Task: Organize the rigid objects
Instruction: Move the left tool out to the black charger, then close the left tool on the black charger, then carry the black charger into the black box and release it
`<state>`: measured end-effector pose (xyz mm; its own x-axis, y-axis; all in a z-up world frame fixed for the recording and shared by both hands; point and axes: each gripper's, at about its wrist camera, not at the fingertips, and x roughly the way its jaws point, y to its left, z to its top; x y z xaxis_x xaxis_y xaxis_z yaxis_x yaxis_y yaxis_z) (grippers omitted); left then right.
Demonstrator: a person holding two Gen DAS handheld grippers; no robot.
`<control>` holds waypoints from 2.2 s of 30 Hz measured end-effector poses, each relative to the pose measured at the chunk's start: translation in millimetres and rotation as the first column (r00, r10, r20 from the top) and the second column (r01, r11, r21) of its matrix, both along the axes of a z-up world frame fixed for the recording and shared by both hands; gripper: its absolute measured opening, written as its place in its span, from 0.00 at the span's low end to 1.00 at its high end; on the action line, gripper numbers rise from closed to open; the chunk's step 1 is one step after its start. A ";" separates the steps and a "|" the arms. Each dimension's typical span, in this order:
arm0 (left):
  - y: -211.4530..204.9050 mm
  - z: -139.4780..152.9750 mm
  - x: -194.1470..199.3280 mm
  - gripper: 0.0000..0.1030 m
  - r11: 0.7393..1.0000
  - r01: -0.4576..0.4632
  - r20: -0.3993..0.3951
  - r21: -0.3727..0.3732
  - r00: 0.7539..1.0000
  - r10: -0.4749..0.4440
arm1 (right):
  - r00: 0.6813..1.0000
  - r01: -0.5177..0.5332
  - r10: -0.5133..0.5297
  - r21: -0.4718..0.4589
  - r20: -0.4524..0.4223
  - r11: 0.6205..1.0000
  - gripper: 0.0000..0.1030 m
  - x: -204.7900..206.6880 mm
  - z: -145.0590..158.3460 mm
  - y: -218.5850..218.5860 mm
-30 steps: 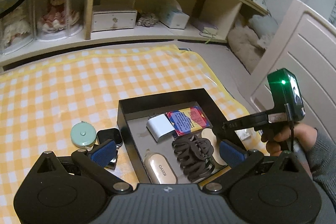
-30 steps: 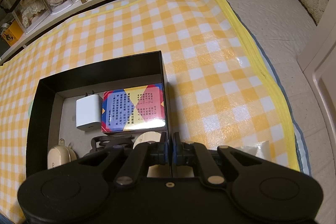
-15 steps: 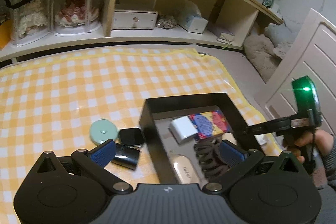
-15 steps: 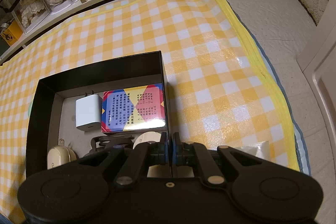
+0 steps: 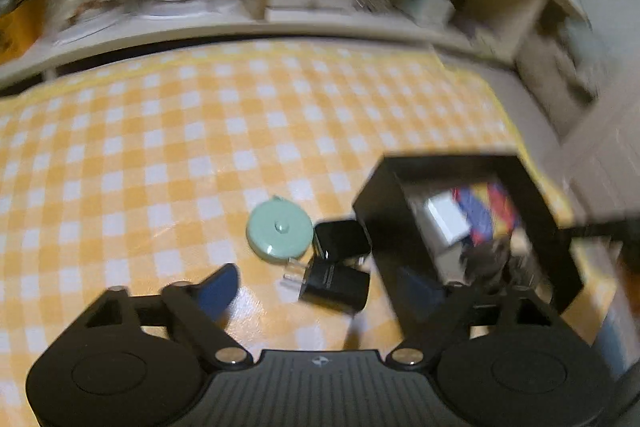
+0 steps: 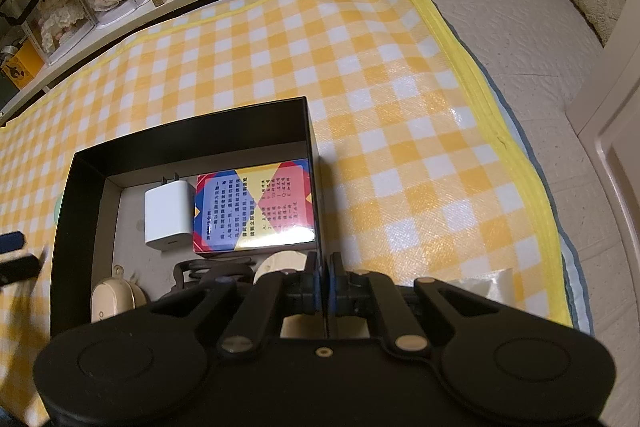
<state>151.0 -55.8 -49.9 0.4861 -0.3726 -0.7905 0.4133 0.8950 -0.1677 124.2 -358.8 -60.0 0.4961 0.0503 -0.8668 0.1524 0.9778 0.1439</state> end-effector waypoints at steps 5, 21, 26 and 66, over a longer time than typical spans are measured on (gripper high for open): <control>-9.0 -16.5 2.1 0.67 0.994 0.106 -0.018 0.033 0.994 -0.105 | 1.000 -0.003 0.003 0.000 0.000 1.000 0.05 -0.2 -0.1 -0.6; -28.9 -38.5 10.2 0.60 0.982 0.159 0.044 0.104 0.985 -0.164 | 1.000 -0.003 0.003 0.003 0.000 1.000 0.06 0.9 0.0 -2.1; -29.4 -32.4 6.0 0.59 0.981 0.155 0.036 0.114 0.986 -0.160 | 1.000 -0.003 0.003 0.003 -0.001 1.000 0.05 1.2 -0.3 -1.7; -139.7 -4.3 14.8 0.60 0.580 0.646 0.049 0.496 0.646 -0.762 | 1.000 -0.008 0.008 0.018 0.005 1.000 0.06 -0.2 1.0 -2.9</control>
<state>165.8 -195.4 -54.2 0.3947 -0.3582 -0.8461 0.9135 0.2523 0.3193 124.1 -361.6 -59.0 0.5000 0.0698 -0.8632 0.1442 0.9761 0.1624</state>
